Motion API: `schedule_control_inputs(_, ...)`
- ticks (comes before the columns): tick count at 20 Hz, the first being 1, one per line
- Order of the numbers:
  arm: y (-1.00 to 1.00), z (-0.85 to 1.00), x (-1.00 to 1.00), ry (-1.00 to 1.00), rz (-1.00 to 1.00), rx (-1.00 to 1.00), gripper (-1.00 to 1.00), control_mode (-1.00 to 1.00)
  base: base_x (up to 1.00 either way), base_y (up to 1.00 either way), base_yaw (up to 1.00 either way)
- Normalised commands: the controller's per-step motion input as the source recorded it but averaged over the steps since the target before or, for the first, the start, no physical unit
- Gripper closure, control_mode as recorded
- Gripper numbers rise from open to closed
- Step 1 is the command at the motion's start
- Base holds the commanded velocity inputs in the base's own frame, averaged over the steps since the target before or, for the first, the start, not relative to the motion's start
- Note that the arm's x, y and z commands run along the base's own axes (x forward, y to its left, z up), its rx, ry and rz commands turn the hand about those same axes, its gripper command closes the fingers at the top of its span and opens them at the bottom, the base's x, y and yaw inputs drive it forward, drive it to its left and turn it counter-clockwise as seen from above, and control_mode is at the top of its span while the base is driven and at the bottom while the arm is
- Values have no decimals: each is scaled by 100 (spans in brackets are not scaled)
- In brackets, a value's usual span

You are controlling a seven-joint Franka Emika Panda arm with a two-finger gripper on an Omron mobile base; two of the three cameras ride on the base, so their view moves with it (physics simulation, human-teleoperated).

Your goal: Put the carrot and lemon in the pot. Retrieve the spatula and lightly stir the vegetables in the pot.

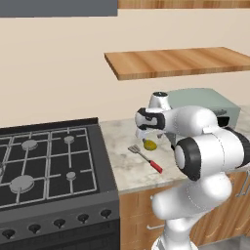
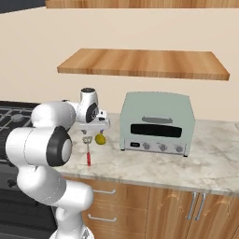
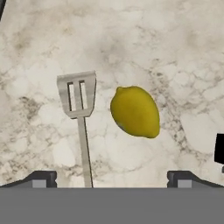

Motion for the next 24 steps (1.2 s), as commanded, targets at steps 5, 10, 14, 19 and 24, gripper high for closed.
schedule_control_inputs(5,-8,-7,24,0,4,0,-100,-100,0,0,0)
schedule_control_inputs(10,-5,-38,14,2,6,0,-100,-100,0,0,0)
schedule_control_inputs(14,0,-50,16,1,8,0,-100,-100,0,0,0)
schedule_control_inputs(19,-5,-15,26,3,11,0,-100,-100,0,0,0)
schedule_control_inputs(24,0,-4,7,7,10,0,-100,-100,0,0,0)
